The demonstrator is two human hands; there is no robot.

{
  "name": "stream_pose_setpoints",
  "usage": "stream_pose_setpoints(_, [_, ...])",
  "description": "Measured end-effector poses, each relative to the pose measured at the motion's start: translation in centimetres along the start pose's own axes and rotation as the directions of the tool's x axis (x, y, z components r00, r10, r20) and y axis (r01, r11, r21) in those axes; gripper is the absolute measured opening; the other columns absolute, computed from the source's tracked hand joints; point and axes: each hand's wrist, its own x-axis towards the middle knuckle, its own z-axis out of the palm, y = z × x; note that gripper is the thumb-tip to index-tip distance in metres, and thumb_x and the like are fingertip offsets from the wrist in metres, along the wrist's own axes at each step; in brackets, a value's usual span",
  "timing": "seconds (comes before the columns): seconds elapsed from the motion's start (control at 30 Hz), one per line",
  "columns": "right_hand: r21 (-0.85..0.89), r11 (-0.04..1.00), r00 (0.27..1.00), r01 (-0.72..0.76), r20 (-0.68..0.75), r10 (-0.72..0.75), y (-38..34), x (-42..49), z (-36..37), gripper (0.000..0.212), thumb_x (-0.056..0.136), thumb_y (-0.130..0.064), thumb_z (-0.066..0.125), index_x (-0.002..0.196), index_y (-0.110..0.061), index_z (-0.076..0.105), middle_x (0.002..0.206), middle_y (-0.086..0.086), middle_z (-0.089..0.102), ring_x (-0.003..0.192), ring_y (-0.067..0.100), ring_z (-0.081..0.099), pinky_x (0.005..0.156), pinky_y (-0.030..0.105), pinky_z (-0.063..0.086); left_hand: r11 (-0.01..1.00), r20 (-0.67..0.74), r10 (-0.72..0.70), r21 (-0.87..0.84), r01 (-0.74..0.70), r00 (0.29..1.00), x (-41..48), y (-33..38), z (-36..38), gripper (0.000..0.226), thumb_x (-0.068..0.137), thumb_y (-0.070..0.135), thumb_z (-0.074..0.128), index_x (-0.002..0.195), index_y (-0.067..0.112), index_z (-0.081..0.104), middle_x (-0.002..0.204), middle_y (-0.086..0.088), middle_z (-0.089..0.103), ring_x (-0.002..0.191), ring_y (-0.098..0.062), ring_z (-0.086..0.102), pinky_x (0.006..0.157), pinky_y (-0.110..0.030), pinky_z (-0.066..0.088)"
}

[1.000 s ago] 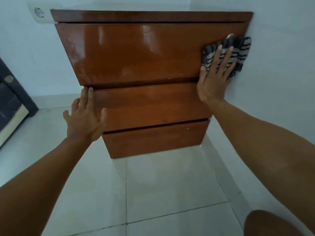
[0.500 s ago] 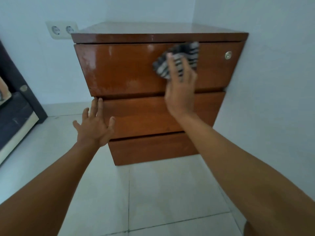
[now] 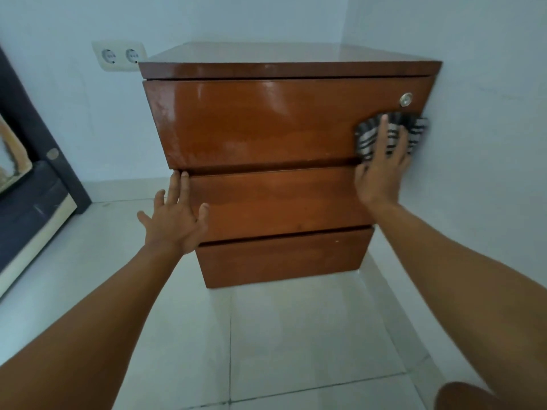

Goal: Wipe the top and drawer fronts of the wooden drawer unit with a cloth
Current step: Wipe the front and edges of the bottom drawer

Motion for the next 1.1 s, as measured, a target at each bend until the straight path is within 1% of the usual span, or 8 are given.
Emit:
stream_pose_setpoints(0.1, [0.106,0.992,0.998,-0.067,0.008,0.067,2.0,0.5,-2.3,0.083,0.084,-0.011,0.062,0.159,-0.024,0.027,0.156,0.020,0.032,0.141,0.038,0.035,0.116,0.036,0.031,1.000,0.029,0.000,0.026,-0.001,1.000,0.0,0.1,-0.2,0.081,0.102,0.064,0.028,0.164,0.029,-0.010,0.174,0.006,-0.009,0.158,-0.037,0.010,0.116,-0.075,0.017])
stream_pose_setpoints(0.2, [0.147,0.987,0.998,-0.058,0.039,0.053,2.4,-3.4,-2.3,0.075,0.084,-0.018,0.062,0.154,-0.022,0.036,0.146,0.019,0.043,0.135,0.037,0.044,0.112,0.043,0.039,0.999,0.033,0.031,0.015,-0.032,0.999,-0.5,0.0,-0.2,0.086,0.101,0.061,0.035,0.164,0.026,-0.012,0.173,0.005,-0.016,0.159,-0.036,0.003,0.117,-0.073,0.017])
stream_pose_setpoints(0.3, [0.174,0.979,0.983,-0.111,0.161,0.083,2.4,-9.8,-0.3,0.072,0.085,-0.019,0.064,0.152,-0.023,0.039,0.144,0.017,0.045,0.133,0.037,0.047,0.108,0.048,0.046,0.996,0.022,0.081,-0.031,-0.081,0.996,-2.7,-0.7,1.2,0.087,0.101,0.052,0.044,0.165,0.024,-0.006,0.173,0.001,-0.013,0.160,-0.035,0.000,0.118,-0.072,0.017])
stream_pose_setpoints(0.4, [0.136,0.983,0.947,-0.120,0.312,0.073,1.5,-15.6,2.0,0.069,0.085,-0.017,0.066,0.150,-0.022,0.044,0.143,0.017,0.047,0.128,0.038,0.051,0.102,0.048,0.049,0.998,0.123,0.035,-0.063,-0.028,0.992,-5.5,-2.6,4.4,0.081,0.102,0.049,0.044,0.165,0.023,0.001,0.174,-0.002,-0.002,0.160,-0.032,0.002,0.120,-0.069,0.019])
stream_pose_setpoints(0.53, [0.047,0.998,0.827,-0.028,0.562,-0.003,-0.2,-20.0,4.5,0.069,0.087,-0.022,0.066,0.151,-0.021,0.043,0.139,0.014,0.051,0.119,0.037,0.057,0.094,0.045,0.053,1.000,0.265,0.003,-0.003,-0.003,0.964,-7.0,-4.8,8.1,0.074,0.102,0.050,0.044,0.164,0.024,0.014,0.173,-0.003,0.013,0.159,-0.030,0.011,0.120,-0.065,0.024])
stream_pose_setpoints(0.8, [-0.119,0.969,0.538,0.214,0.843,-0.015,-1.2,-18.1,8.7,0.101,0.089,-0.037,0.070,0.162,-0.021,0.002,0.169,-0.006,-0.005,0.143,0.033,0.039,0.109,0.046,0.043,1.000,0.371,-0.002,0.001,0.002,0.929,-4.6,-5.1,11.7,0.081,0.100,0.056,0.047,0.165,0.025,0.008,0.173,-0.001,0.010,0.158,-0.034,0.013,0.117,-0.066,0.027])
stream_pose_setpoints(0.97, [-0.168,0.962,0.515,0.215,0.856,0.034,-0.9,-17.2,10.6,0.106,0.090,-0.035,0.070,0.161,-0.020,-0.008,0.168,-0.005,-0.016,0.145,0.032,0.035,0.109,0.044,0.044,0.999,0.378,0.002,0.037,-0.017,0.926,-4.3,-4.4,12.8,0.086,0.102,0.054,0.045,0.165,0.025,-0.006,0.174,0.002,-0.006,0.159,-0.036,0.005,0.119,-0.067,0.021])
stream_pose_setpoints(1.1, [-0.162,0.968,0.523,0.191,0.851,0.039,-0.5,-17.9,11.5,0.114,0.089,-0.032,0.073,0.160,-0.022,-0.016,0.166,-0.004,-0.023,0.141,0.034,0.041,0.107,0.043,0.048,0.999,0.323,-0.020,0.042,0.007,0.946,-4.6,-3.9,13.8,0.091,0.099,0.056,0.047,0.164,0.027,-0.009,0.174,0.002,-0.004,0.158,-0.038,0.007,0.118,-0.069,0.021])
